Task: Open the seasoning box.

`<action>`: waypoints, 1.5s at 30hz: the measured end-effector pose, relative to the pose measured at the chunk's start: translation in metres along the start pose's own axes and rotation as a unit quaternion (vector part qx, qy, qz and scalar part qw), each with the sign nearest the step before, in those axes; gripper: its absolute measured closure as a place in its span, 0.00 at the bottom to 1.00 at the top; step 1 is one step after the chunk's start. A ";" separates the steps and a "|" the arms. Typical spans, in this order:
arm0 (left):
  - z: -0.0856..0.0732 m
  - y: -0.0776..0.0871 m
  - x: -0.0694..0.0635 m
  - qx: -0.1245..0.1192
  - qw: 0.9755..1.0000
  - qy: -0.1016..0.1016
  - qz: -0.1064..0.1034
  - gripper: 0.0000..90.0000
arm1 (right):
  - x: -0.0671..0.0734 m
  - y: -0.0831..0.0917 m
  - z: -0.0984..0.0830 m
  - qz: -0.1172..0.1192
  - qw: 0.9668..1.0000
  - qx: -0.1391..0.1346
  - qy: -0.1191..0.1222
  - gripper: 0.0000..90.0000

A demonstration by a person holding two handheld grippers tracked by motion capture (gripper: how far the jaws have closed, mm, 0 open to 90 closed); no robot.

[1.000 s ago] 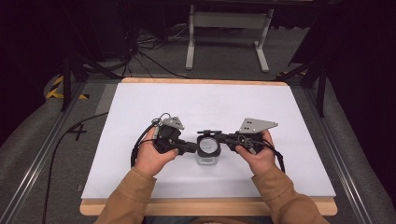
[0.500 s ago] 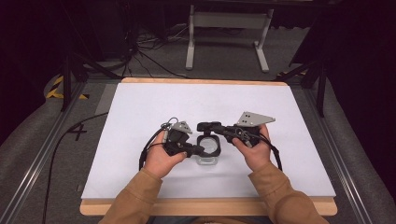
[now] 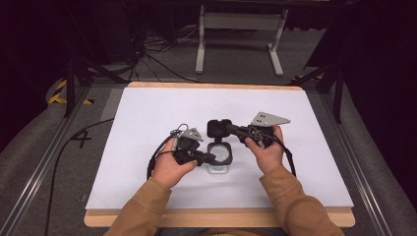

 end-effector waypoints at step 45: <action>-0.015 0.109 0.089 -0.030 0.981 0.067 0.177 0.55 | -0.083 0.100 -0.019 -0.102 0.985 0.129 -0.046 0.48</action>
Point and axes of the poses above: each handheld gripper's, and its own axes: y roughly backward along the jaws, z roughly out of its top, x roughly to its left, the point moved 7 cm from there along -y, roughly forward along the jaws, and after that the axes turned 13 degrees about -x, right-handed, at the moved point
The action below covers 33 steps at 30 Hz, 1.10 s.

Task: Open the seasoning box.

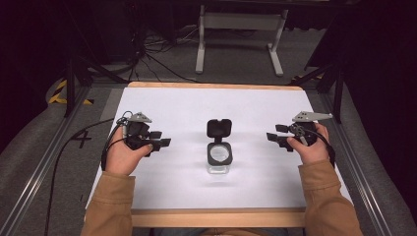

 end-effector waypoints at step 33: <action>-0.046 -0.037 0.039 0.054 0.997 0.049 -0.006 0.48 | -0.035 -0.038 -0.069 -0.010 0.996 0.088 0.004 0.41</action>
Point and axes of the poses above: each handheld gripper's, and its own axes: y roughly backward along the jaws, z roughly out of its top, x roughly to its left, the point moved 7 cm from there along -y, roughly forward along the jaws, and after that the axes turned 13 degrees about -x, right-handed, at the moved point
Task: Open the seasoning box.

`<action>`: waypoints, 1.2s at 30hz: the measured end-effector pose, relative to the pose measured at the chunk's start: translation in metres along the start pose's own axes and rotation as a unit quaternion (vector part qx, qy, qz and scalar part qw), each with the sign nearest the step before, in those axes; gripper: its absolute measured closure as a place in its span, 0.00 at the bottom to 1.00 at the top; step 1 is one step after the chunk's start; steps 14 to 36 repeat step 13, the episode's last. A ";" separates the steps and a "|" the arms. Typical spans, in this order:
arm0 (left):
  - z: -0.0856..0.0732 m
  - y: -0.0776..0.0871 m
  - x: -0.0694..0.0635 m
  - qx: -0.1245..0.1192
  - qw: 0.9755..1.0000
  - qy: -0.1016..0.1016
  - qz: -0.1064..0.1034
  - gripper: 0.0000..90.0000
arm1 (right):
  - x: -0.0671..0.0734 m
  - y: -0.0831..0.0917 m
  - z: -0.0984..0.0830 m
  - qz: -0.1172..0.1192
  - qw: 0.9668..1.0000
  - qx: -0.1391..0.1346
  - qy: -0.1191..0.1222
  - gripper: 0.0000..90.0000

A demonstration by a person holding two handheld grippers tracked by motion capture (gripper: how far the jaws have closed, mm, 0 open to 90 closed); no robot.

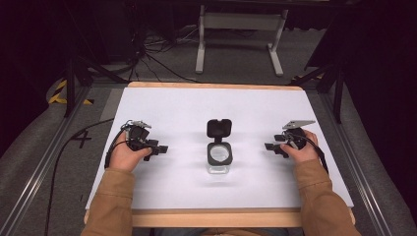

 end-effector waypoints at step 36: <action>0.005 -0.001 -0.013 -0.007 1.000 0.004 -0.026 0.42 | 0.007 -0.004 -0.002 0.007 1.000 0.007 -0.002 0.40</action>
Point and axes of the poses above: each handheld gripper's, and its own axes: y roughly backward along the jaws, z roughly out of its top, x roughly to its left, the point moved 7 cm from there along -y, roughly forward along the jaws, and after that the axes turned 13 degrees about -x, right-handed, at the moved point
